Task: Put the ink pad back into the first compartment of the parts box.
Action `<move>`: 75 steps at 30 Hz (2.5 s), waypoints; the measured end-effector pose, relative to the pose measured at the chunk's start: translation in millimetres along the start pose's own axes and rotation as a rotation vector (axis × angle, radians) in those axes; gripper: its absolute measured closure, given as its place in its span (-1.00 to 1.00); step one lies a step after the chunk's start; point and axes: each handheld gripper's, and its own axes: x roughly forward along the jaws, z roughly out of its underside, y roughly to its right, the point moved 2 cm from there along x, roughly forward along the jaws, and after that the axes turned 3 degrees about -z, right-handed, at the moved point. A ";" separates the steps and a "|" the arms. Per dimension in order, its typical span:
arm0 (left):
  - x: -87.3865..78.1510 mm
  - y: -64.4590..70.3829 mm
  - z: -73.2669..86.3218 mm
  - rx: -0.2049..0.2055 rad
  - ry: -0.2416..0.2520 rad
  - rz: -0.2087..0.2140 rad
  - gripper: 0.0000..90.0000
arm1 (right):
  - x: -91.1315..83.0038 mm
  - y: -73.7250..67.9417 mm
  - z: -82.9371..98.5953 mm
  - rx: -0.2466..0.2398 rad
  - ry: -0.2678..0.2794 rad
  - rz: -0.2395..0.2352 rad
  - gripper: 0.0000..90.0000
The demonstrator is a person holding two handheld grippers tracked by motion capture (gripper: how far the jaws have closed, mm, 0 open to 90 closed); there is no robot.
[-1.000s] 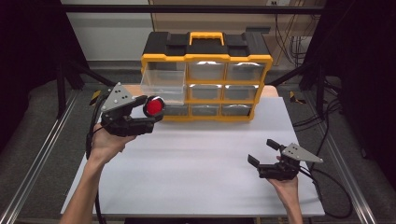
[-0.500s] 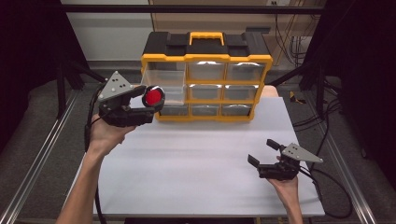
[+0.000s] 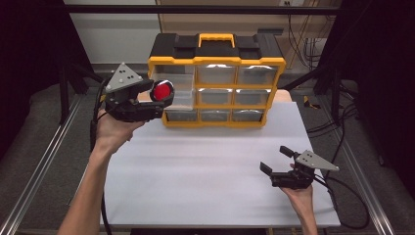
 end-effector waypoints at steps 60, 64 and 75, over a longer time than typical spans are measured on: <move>67.1 -40.2 -11.5 -0.046 -0.083 -0.057 -0.35 | 0.1 -0.1 0.2 0.000 -0.001 0.004 -0.99; 70.6 -40.4 -8.5 -0.050 -0.089 -0.058 -0.35 | 0.2 -0.2 0.3 0.000 -0.003 0.004 -0.99; 74.0 -39.6 -1.6 -0.051 -0.104 -0.054 -0.35 | 0.6 -0.3 0.5 -0.001 -0.003 0.004 -0.99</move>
